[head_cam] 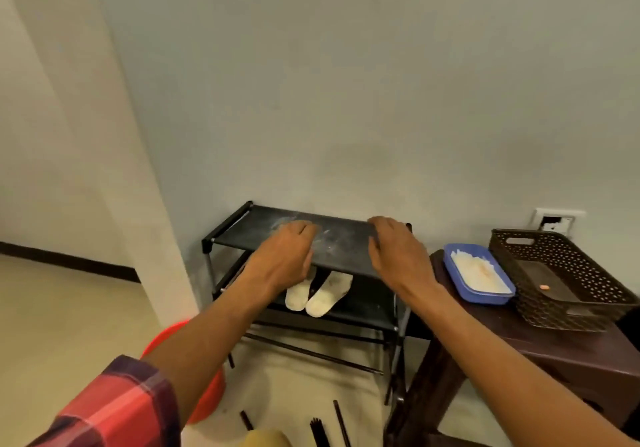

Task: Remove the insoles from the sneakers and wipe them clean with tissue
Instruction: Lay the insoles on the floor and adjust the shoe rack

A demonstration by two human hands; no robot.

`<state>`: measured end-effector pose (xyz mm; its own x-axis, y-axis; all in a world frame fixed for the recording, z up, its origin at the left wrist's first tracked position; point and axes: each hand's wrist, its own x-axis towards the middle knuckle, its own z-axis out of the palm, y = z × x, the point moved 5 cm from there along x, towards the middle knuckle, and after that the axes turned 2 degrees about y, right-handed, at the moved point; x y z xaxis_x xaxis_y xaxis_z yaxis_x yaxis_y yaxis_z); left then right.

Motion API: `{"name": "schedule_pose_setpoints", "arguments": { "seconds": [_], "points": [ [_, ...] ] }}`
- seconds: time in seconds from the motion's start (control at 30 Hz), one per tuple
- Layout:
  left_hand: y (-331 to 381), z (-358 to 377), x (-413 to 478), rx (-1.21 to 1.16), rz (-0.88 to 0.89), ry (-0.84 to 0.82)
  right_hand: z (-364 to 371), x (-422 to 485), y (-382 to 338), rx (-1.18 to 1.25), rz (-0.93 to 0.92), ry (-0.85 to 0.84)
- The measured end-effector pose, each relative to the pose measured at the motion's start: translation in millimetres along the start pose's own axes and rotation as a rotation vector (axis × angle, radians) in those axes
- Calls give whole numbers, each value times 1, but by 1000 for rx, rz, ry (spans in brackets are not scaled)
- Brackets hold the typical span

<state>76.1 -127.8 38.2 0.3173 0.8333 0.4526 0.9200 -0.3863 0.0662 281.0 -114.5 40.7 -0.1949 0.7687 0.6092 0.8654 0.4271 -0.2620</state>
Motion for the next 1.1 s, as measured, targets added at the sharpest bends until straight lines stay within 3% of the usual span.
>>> {"name": "schedule_pose_setpoints", "arguments": {
  "seconds": [0.27, 0.43, 0.57, 0.8, 0.9, 1.1],
  "points": [
    [-108, 189, -50, 34, -78, -409, 210, -68, -15, -33, -84, -480],
    [-130, 300, -49, 117, 31, -557, 308, -73, -2, -134, -77, -597],
    [-126, 330, -37, 182, 78, -537, 338, -75, 3, -264, -108, -612],
    [-124, 253, -77, 238, -35, -358, 306, -84, -38, -249, -225, -500],
    [-139, 175, -138, 317, -71, -339, 267, -96, -96, -136, -336, -422],
    [-171, 10, -292, 423, -375, -285, 199, -129, -258, 61, -663, -301]
  ]
}}
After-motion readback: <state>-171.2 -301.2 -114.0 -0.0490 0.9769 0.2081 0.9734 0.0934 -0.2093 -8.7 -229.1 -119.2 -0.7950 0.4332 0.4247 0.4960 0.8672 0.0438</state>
